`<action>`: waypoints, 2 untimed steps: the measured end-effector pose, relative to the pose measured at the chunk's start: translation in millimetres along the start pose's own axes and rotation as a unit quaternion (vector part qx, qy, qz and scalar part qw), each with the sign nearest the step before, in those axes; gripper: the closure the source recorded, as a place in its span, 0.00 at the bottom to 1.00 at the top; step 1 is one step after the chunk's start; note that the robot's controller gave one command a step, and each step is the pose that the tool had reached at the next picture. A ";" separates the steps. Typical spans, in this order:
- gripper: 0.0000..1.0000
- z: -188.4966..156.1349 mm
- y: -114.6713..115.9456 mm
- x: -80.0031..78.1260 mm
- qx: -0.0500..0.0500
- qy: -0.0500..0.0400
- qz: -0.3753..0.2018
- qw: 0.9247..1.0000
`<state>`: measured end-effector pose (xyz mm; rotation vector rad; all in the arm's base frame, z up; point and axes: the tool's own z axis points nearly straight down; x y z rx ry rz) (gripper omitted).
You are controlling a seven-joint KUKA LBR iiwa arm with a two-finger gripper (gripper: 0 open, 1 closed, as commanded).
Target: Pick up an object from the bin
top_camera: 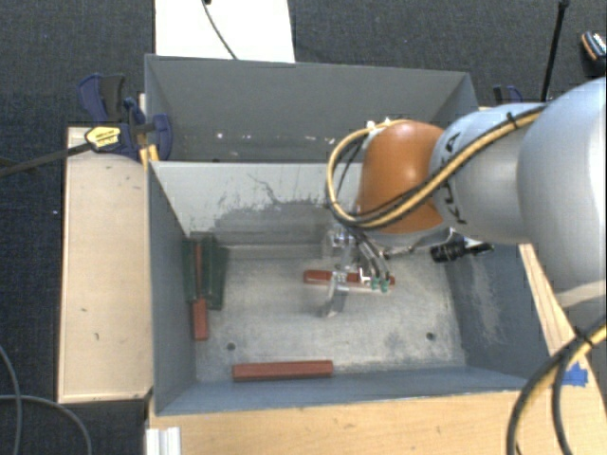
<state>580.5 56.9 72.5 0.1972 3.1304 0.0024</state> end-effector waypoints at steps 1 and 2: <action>1.00 -0.7 -0.4 1.3 0.000 0.001 0.003 1.000; 1.00 -139.2 39.0 26.4 -0.001 -0.002 -0.078 0.997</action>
Offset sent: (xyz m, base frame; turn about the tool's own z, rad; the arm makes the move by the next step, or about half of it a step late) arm 0.0000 0.0000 0.0000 0.0000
